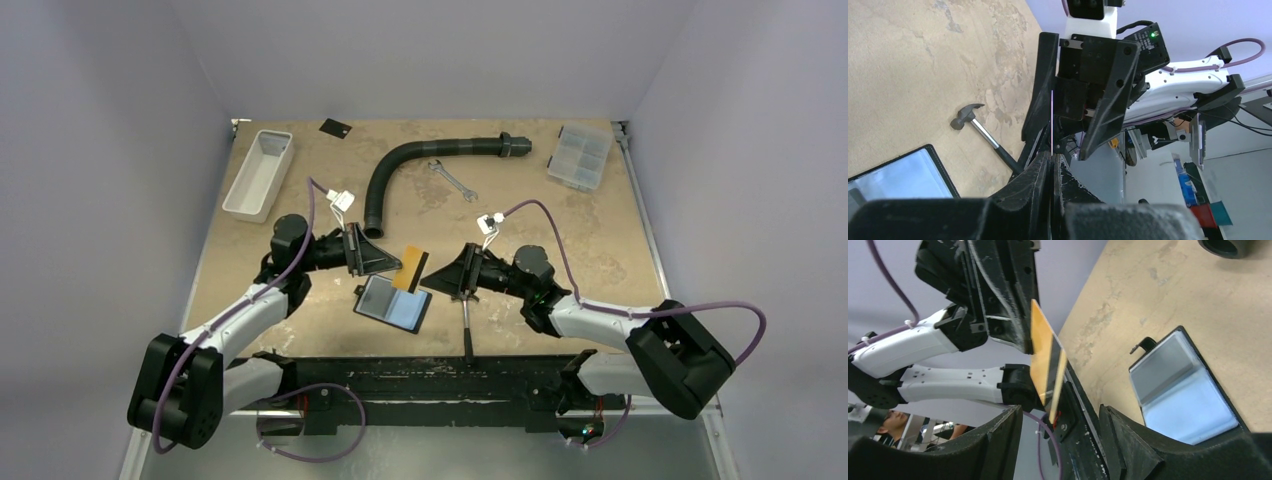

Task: Put the credit cards into the card holder
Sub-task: Insert the credit card into the card holder.

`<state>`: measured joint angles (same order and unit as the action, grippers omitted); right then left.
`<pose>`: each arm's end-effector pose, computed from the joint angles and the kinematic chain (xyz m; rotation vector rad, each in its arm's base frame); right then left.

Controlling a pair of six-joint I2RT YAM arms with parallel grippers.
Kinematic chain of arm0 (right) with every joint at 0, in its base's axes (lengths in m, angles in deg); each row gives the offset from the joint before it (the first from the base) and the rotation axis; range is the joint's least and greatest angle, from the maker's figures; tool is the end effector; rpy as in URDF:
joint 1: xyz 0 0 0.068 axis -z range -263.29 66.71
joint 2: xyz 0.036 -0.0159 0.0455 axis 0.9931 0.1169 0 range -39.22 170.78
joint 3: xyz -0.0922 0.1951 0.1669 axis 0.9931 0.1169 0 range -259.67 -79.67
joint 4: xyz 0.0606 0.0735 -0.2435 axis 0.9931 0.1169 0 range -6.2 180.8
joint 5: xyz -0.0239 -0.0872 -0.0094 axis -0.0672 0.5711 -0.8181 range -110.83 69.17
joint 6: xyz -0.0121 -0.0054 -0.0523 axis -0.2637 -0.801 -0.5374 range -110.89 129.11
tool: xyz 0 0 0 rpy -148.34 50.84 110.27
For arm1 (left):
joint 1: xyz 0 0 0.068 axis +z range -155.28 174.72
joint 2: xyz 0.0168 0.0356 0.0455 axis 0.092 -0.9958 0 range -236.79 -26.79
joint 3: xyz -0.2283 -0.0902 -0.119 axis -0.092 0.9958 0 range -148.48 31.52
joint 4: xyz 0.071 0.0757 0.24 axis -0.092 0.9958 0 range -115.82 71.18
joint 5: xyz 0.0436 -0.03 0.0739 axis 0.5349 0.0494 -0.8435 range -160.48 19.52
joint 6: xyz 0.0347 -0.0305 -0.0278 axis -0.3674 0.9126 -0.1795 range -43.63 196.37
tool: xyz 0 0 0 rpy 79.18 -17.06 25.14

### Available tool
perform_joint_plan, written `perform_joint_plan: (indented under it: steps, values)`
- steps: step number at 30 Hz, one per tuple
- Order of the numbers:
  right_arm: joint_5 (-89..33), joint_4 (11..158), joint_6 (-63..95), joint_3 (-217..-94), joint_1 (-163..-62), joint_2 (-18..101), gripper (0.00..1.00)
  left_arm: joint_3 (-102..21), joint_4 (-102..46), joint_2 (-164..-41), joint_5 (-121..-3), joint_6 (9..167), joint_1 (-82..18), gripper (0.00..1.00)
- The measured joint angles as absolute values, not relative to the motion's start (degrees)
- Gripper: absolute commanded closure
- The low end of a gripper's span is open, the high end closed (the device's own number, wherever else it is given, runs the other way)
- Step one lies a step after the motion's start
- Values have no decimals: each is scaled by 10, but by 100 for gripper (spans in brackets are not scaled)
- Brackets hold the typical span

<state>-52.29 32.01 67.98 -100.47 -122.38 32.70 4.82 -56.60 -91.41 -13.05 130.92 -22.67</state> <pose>0.1768 0.1676 0.2125 -0.1954 1.8525 1.6985 0.2099 -0.0972 0.2372 0.2491 1.9645 -1.7146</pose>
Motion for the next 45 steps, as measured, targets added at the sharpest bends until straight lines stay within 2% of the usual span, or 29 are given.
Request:
perform_joint_plan:
  steps: [7,9,11,13,14,15,17,18,20,23,24,27,30,36,45]
  values:
    - [-518,340,667,-1017,-1227,330,46,48,-581,-905,-129,1327,-231,100]
    - [-518,328,670,-1022,-1227,336,51,48,-588,-905,-130,1333,-238,100]
    - [-518,312,676,-1023,-1228,344,64,49,-599,-905,-131,1341,-243,100]
    - [-519,296,683,-1023,-1228,353,81,51,-609,-905,-133,1345,-249,100]
    - [-520,288,688,-1023,-1229,357,93,51,-608,-906,-136,1343,-250,93]
    - [-520,279,696,-1022,-1230,359,100,50,-599,-906,-140,1338,-250,83]
    - [-518,263,711,-1015,-1230,359,100,39,-537,-908,-163,1299,-249,64]
    - [-515,259,716,-1010,-1229,359,100,22,-475,-912,-180,1267,-250,58]
    - [-507,261,721,-999,-1221,362,100,-20,-364,-929,-230,1207,-253,52]
    - [-498,287,720,-997,-1214,380,100,-81,-231,-971,-330,1134,-252,49]
    - [-496,311,717,-1004,-1215,389,100,-88,-212,-979,-355,1124,-252,50]
    - [-492,376,711,-1049,-1231,440,100,-89,-157,-1001,-422,1099,-250,67]
    - [-491,387,718,-1074,-1252,488,100,-90,-130,-1033,-463,1079,-250,78]
    - [-498,390,745,-1087,-1277,570,100,-88,-112,-1101,-501,1052,-250,84]
    - [-536,392,766,-1109,-1279,637,100,-69,-129,-1103,-523,1060,-250,91]
